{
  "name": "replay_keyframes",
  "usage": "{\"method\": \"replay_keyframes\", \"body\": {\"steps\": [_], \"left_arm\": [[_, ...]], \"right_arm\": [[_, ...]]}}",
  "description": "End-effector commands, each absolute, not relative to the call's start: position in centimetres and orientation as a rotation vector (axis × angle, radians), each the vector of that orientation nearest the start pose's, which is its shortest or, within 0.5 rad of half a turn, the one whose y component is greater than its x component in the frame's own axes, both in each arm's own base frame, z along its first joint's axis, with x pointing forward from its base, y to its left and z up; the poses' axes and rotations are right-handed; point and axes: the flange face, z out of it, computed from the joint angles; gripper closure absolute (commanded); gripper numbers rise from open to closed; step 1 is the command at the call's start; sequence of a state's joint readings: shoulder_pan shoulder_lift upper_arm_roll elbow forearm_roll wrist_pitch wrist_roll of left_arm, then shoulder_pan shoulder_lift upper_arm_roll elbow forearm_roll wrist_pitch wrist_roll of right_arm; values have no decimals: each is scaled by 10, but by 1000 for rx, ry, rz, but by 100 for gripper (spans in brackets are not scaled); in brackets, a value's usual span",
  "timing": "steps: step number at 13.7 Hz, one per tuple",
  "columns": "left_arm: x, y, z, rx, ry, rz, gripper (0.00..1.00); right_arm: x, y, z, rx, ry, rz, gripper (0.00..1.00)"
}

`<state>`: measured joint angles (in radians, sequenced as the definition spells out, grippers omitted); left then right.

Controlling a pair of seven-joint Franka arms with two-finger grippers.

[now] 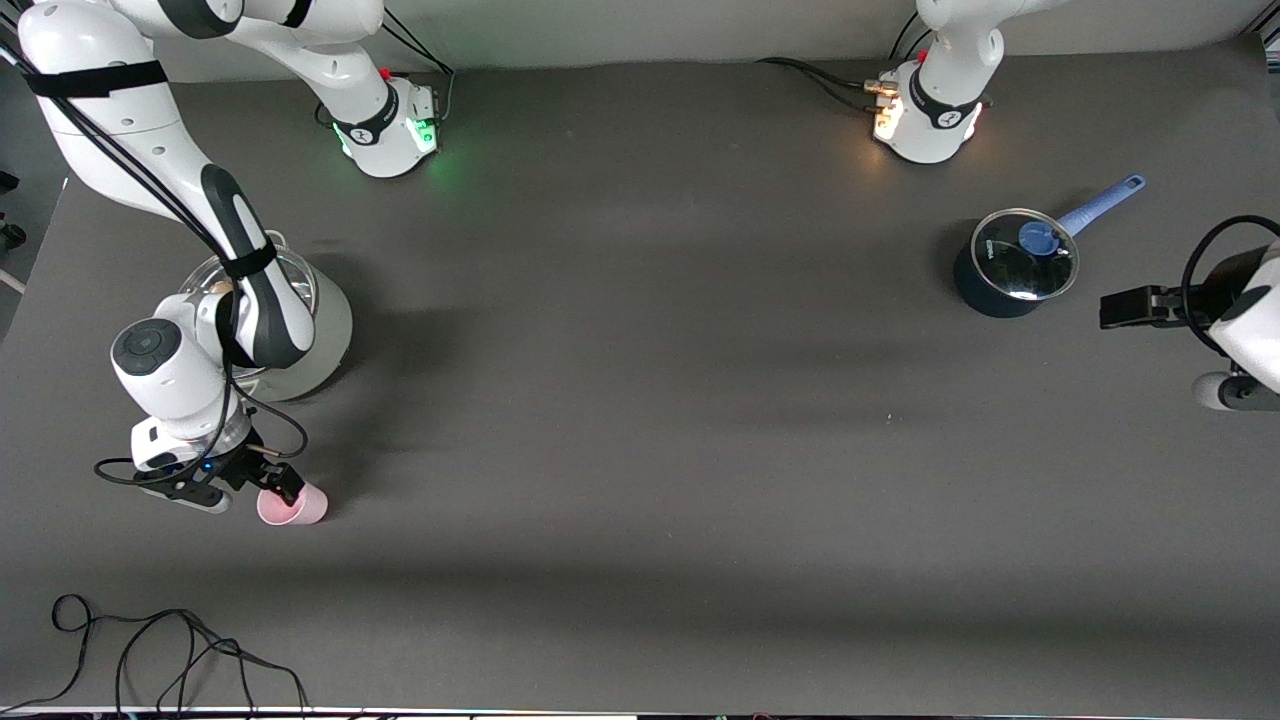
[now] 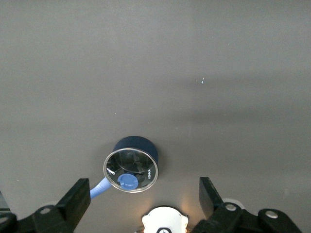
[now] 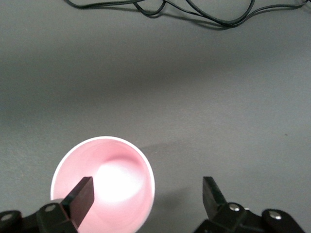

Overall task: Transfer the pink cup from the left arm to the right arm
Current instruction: 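Lower the pink cup onto the table with the right gripper, then open the right gripper and withdraw it from the cup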

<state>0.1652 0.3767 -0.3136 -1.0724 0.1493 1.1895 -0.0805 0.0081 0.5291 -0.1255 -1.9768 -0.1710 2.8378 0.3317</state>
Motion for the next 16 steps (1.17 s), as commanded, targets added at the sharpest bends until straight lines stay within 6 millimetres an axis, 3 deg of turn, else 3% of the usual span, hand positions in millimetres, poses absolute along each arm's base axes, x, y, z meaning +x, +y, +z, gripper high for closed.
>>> {"method": "replay_keyframes", "body": {"steps": [1,3,6,8,11,14,16], "left_arm": [[595,-11,611,-3100,-7,315,0],[579,-6,605,-3105,51,255,0],[558,-9,596,-3103,60,148,0],[547,-16,592,-3101,77,71,0],[548,-21,592,-3086,107,53,0],[549,-26,586,-3069,160,82,0],[552,-19,580,-3072,143,108,0]], "right_arm": [[649,-79,260,-3227,356,-460,1],[657,-78,278,-3246,354,-410,0],[661,-77,330,-3238,396,-333,0],[663,-77,384,-3174,402,-259,0],[664,-75,477,-3105,354,-123,0],[652,-75,538,-3110,283,-1,0],[631,-72,575,-3110,198,25,0]]}}
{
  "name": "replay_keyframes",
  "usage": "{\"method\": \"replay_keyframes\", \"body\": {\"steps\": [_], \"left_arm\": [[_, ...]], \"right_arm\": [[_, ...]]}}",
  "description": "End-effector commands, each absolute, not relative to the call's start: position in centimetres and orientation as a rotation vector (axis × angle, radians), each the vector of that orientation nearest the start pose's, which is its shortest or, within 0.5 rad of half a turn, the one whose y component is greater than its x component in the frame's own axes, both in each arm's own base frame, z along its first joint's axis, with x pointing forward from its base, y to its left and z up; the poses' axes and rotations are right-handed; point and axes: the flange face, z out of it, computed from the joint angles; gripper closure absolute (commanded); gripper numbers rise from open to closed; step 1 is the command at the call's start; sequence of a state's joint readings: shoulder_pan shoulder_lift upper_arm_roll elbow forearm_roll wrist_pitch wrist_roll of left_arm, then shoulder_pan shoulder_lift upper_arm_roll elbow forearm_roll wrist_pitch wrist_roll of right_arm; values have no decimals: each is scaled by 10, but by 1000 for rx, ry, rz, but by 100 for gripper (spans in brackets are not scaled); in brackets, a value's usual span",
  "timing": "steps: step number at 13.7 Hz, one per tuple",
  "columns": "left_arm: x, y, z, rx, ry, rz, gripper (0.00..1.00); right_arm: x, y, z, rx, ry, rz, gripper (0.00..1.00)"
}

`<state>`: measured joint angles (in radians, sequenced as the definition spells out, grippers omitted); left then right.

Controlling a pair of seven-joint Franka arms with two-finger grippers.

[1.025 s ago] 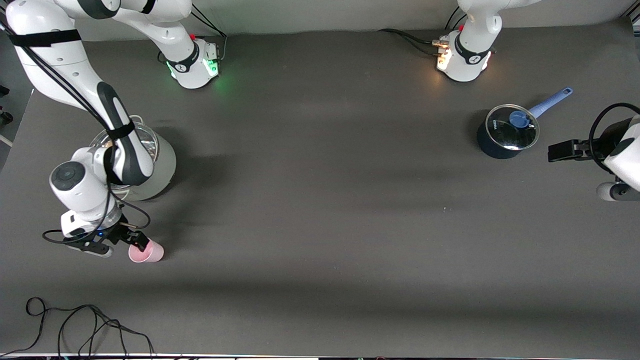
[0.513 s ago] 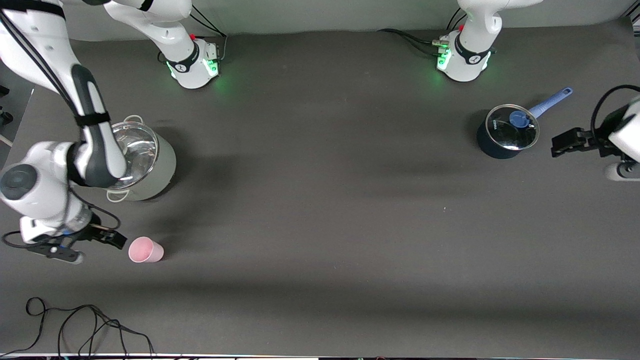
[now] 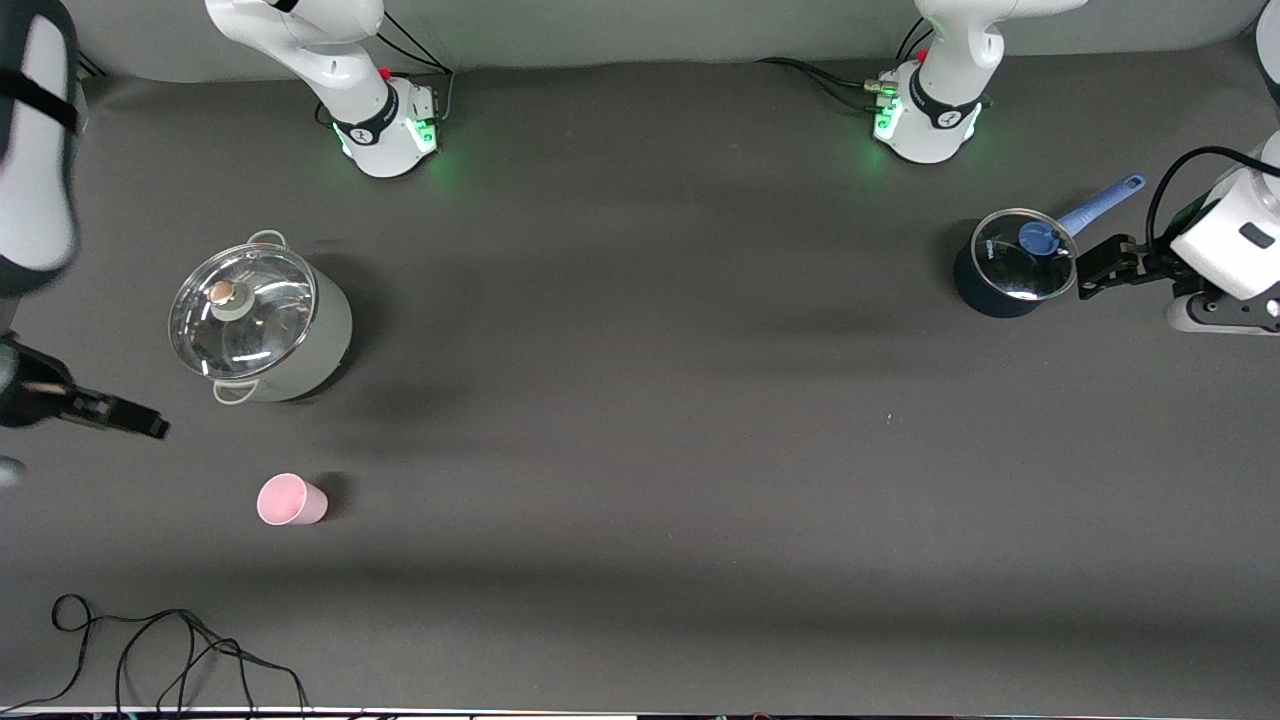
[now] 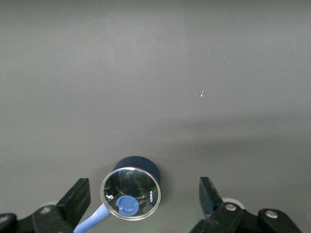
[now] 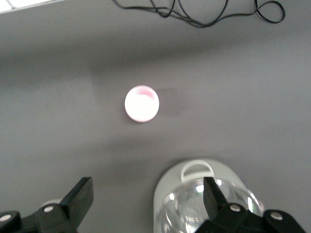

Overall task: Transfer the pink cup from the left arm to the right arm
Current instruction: 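Open the right gripper and withdraw it from the cup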

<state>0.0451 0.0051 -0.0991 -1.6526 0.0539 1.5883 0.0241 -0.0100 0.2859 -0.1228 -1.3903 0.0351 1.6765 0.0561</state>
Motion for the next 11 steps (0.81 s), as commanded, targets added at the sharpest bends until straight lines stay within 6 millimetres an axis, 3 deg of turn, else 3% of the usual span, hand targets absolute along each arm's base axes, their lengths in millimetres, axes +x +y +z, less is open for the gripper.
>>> {"method": "replay_keyframes", "body": {"steps": [1,4,6,11], "left_arm": [[555,-18,580,-3073,134,108,0],[562,-16,579,-3075,132,99,0],[563,-16,579,-3075,129,94,0],[565,-17,579,-3077,133,73,0]], "right_arm": [[618,-69,589,-3106,155,55,0],[592,-61,612,-3095,68,118,0],[577,-46,617,-3101,26,130,0],[570,-39,586,-3116,24,78,0]]}}
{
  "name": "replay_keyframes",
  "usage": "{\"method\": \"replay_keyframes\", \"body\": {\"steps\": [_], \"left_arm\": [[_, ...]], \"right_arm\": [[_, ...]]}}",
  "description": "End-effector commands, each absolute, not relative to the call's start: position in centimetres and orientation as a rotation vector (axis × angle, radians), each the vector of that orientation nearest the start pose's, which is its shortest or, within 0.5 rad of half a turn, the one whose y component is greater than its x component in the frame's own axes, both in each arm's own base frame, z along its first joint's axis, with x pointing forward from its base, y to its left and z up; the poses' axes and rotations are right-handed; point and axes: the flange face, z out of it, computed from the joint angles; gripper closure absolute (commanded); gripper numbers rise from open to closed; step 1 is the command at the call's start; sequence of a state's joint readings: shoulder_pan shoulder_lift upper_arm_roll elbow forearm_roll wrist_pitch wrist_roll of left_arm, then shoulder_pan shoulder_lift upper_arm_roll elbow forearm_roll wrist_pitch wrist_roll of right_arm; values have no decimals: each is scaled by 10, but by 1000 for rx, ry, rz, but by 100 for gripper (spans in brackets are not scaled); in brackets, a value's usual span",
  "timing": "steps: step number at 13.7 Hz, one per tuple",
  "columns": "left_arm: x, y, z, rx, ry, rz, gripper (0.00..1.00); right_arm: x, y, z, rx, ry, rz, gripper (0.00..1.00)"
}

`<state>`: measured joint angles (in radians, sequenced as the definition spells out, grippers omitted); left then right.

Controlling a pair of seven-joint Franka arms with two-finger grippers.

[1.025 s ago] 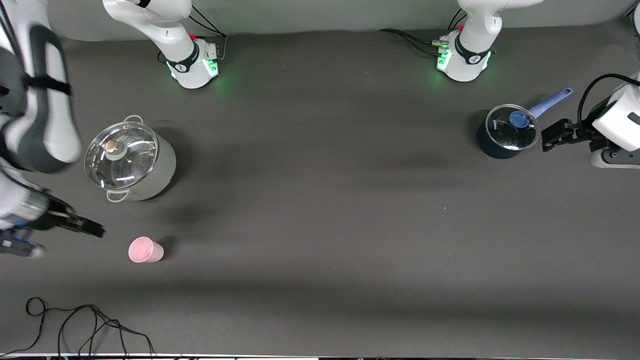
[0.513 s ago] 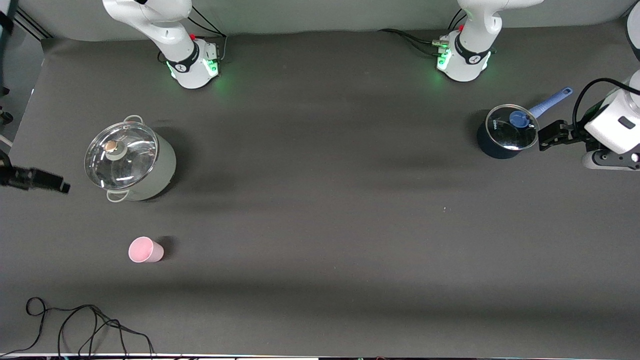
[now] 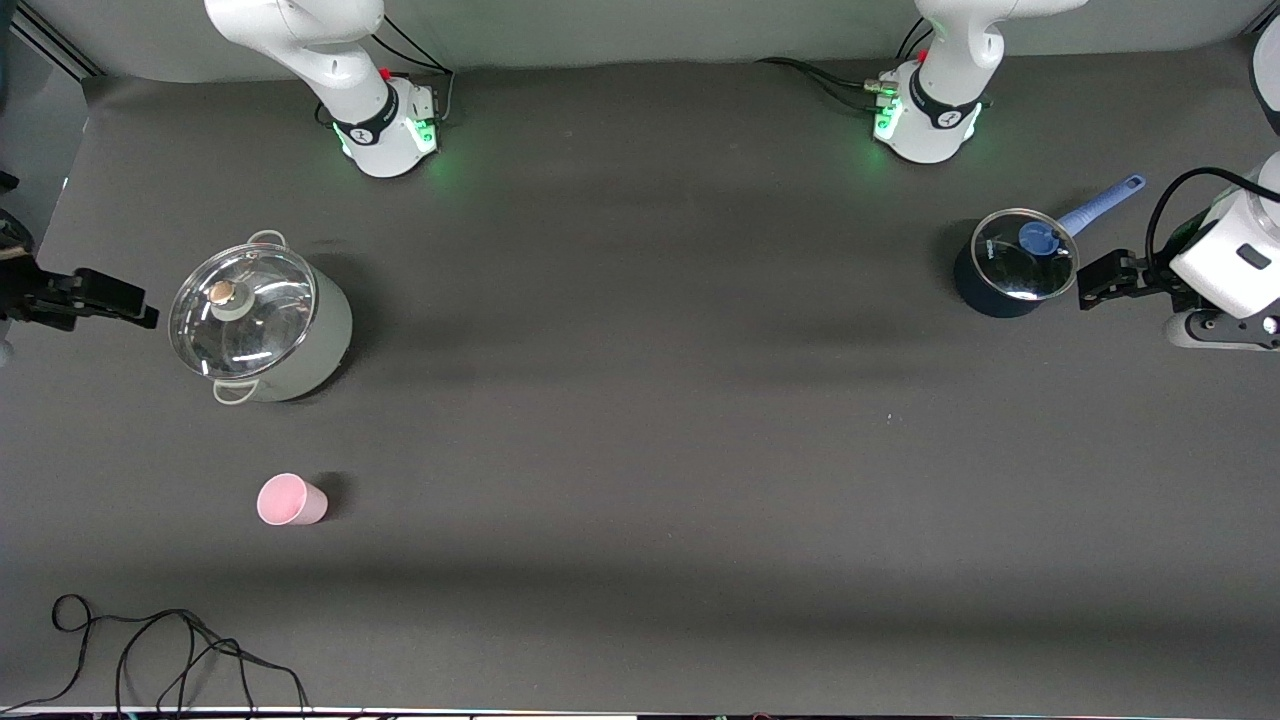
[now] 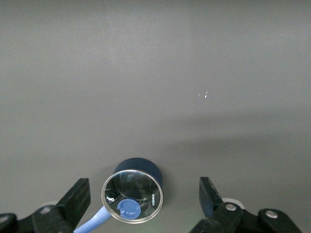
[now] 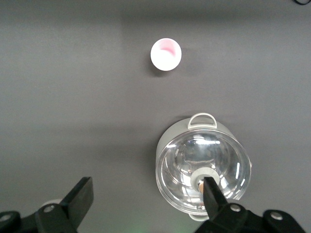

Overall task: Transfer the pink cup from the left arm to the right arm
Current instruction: 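Open the right gripper and withdraw it from the cup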

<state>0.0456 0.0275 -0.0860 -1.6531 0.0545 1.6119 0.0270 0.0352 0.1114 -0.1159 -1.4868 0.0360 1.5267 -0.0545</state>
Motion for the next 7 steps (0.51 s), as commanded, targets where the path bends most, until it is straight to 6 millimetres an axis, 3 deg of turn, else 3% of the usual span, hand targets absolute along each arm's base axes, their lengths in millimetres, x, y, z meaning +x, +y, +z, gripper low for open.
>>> {"method": "replay_keyframes", "body": {"steps": [1,7], "left_arm": [[566,-18,578,-3079,135,73,0],[574,-21,582,-3087,142,80,0]], "right_arm": [[566,-39,585,-3121,24,70,0],[561,-27,576,-3148,40,102,0]]}}
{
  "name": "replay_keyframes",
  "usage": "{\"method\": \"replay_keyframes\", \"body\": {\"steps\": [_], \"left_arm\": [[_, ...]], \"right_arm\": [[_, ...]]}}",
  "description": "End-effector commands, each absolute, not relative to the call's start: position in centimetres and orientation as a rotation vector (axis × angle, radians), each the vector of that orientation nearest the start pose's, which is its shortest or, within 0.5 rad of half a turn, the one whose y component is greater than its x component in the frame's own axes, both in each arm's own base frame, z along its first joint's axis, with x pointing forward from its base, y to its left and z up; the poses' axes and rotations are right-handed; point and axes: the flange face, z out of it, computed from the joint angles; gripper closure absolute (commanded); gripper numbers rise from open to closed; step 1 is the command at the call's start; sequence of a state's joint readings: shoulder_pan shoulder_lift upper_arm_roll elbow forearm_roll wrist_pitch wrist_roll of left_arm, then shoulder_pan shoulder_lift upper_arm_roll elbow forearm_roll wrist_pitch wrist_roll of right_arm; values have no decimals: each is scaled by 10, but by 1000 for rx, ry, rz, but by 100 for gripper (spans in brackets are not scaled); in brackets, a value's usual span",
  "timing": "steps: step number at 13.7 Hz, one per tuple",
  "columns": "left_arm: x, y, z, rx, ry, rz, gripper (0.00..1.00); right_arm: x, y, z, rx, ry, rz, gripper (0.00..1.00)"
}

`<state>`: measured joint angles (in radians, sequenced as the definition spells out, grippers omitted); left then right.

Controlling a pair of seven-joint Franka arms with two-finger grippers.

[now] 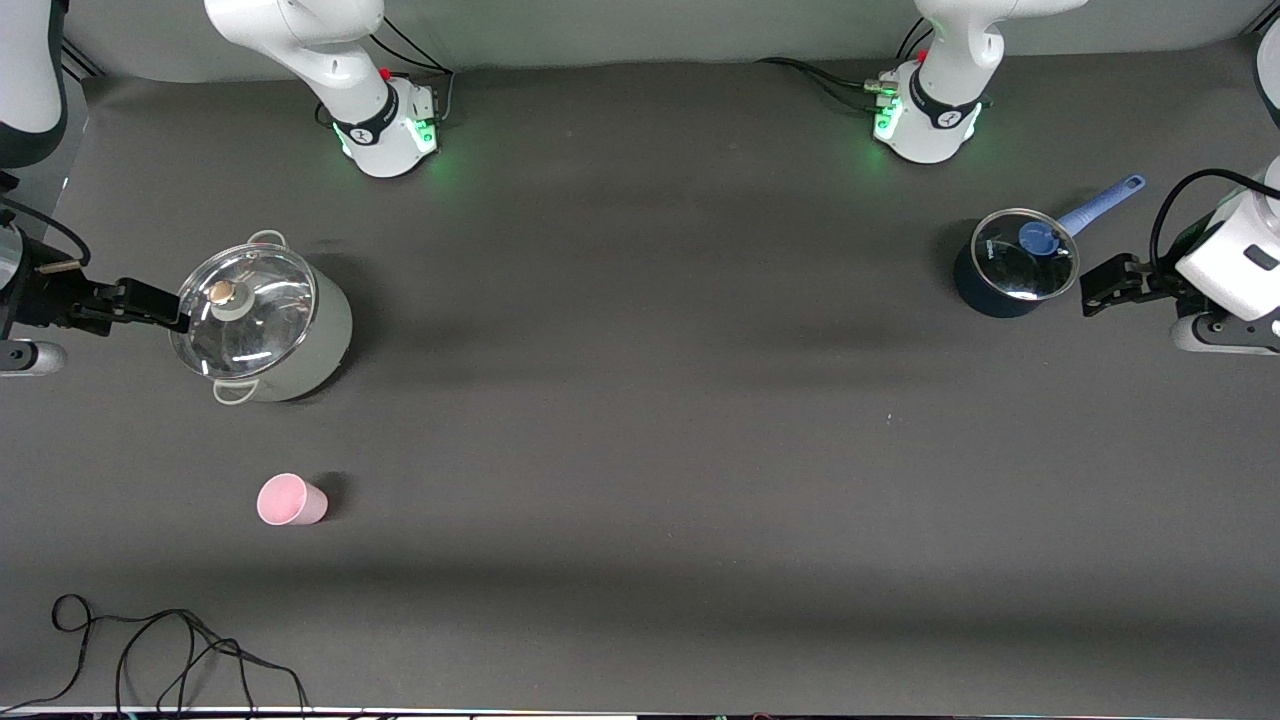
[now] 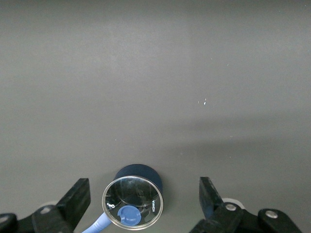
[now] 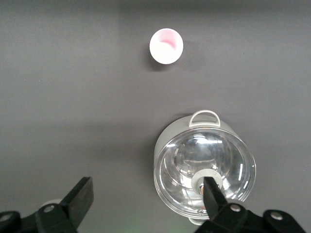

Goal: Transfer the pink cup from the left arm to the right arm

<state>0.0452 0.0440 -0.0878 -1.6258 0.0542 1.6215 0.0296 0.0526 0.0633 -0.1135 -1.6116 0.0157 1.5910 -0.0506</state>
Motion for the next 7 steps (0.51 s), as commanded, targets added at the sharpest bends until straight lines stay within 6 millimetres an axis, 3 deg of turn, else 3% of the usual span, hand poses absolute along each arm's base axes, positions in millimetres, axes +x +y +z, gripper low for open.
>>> {"method": "replay_keyframes", "body": {"steps": [1,7], "left_arm": [[574,-20,582,-3087,140,80,0],[574,-19,582,-3089,140,83,0]], "right_arm": [[560,-26,578,-3150,54,95,0],[572,-31,568,-3157,46,34,0]]}}
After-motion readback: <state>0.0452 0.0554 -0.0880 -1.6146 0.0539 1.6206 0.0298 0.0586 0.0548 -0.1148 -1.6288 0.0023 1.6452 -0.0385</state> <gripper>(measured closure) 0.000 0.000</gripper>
